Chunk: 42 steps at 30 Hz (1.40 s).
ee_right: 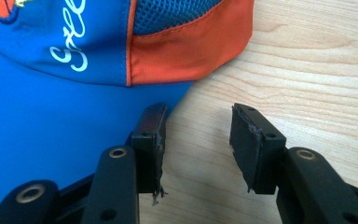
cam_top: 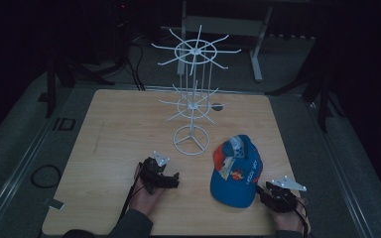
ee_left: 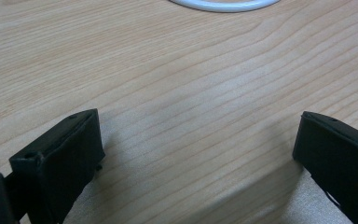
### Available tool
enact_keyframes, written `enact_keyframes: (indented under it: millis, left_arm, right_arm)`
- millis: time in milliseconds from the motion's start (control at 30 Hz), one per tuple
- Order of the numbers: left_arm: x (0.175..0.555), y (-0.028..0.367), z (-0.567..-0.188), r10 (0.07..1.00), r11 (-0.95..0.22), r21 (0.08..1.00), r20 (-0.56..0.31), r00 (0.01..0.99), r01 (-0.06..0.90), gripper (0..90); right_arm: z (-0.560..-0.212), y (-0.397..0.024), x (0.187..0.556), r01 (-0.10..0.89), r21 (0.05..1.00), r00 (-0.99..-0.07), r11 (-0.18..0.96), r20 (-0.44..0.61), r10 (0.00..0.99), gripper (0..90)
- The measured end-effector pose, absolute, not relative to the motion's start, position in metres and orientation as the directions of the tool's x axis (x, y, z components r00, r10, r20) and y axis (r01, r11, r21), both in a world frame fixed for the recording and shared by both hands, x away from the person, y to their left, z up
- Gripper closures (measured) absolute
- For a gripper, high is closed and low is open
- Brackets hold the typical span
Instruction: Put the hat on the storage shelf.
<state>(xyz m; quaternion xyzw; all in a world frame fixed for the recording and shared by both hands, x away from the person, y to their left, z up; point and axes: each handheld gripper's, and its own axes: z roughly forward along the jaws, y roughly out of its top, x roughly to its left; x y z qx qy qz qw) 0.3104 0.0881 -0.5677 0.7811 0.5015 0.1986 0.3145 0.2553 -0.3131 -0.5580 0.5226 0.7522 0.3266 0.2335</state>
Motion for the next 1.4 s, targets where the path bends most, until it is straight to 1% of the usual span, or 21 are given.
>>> enact_keyframes:
  millis: [200,233,333,500,600,667,1033,1100,1267,1400]
  left_arm:
    - [0.31,0.088,-0.568,0.908,-0.299,0.69,-0.005,0.418,0.659,1.9]
    - [0.31,0.088,-0.568,0.908,-0.299,0.69,-0.005,0.418,0.659,1.9]
    - [0.31,0.088,-0.568,0.908,-0.299,0.69,-0.005,0.418,0.659,1.9]
    - [0.31,0.088,-0.568,0.908,-0.3,0.69,-0.005,0.418,0.659,1.9]
    - [0.31,0.088,-0.568,0.908,-0.299,0.69,-0.005,0.418,0.659,1.9]
    - [0.31,0.088,-0.568,0.908,-0.299,0.69,-0.005,0.418,0.659,1.9]
    - [0.31,0.088,-0.568,0.908,-0.299,0.69,-0.005,0.418,0.659,1.9]
    - [0.31,0.088,-0.568,0.908,-0.3,0.69,-0.005,0.418,0.659,1.9]
    - [0.31,0.088,-0.568,0.908,-0.3,0.69,-0.005,0.418,0.659,1.9]
    - [0.31,0.088,-0.568,0.909,-0.297,0.692,-0.007,0.417,0.658,1.9]
  right_arm:
    - [-0.557,-0.313,0.255,0.643,0.729,-0.336,0.235,-0.007,0.942,57.8]
    - [-0.555,-0.313,0.256,0.658,0.719,-0.345,0.225,0.022,0.938,59.4]
    - [-0.552,-0.313,0.255,0.655,0.719,-0.342,0.23,0.011,0.939,59.3]
    - [-0.542,-0.306,0.252,0.627,0.74,-0.361,0.244,-0.001,0.933,58.2]
    - [-0.536,-0.302,0.249,0.611,0.755,-0.385,0.239,0.019,0.923,58.3]
    - [-0.531,-0.3,0.248,0.6,0.761,-0.393,0.245,0.014,0.92,58.2]
    - [-0.516,-0.29,0.241,0.574,0.773,-0.417,0.269,-0.007,0.909,57.0]
    - [-0.513,-0.288,0.24,0.569,0.776,-0.423,0.273,-0.009,0.906,56.6]
    - [-0.504,-0.283,0.242,0.565,0.781,-0.422,0.266,-0.003,0.906,51.8]
    - [-0.496,-0.28,0.244,0.556,0.783,-0.424,0.28,-0.022,0.905,49.6]
